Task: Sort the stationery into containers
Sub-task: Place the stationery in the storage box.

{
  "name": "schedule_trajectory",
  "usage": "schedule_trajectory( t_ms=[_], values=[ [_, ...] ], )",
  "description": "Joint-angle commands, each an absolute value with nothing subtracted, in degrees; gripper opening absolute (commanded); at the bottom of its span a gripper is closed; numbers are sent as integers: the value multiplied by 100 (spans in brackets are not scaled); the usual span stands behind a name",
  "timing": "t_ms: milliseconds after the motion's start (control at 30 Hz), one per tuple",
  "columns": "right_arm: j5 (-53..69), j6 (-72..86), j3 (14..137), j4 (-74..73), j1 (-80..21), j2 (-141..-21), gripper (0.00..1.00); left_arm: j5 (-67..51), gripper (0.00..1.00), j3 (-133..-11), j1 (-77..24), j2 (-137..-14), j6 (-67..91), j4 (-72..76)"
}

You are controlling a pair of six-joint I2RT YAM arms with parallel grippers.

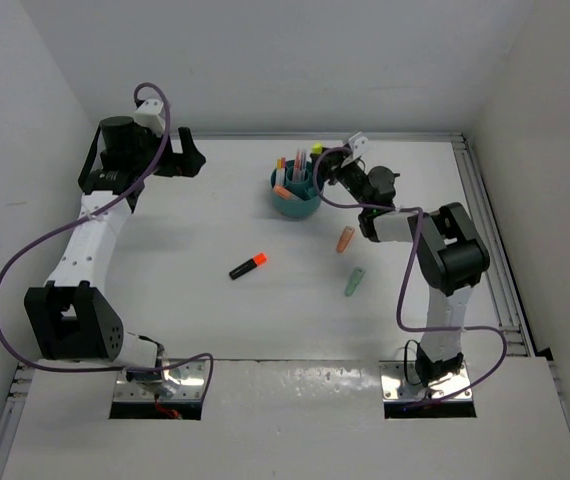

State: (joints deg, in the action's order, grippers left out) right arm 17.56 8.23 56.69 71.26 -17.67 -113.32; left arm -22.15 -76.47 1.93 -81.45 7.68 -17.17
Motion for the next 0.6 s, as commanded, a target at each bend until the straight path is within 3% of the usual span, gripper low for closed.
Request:
schedule_trajectory(
  t_ms=[0,500,567],
  values=[
    [1933,932,5774,7717,-1784,-11461,0,-2153,100,-7910,264,-8112,642,-1679],
    [2294,466,5581,8858,-1793,-12049,0,-2066,100,-7893,272,-8147,396,-1863],
    [2276,335,5555,8982,-1810,-12111,8,-2057,100,-7910,273,-8156,369,-1890]
  ],
)
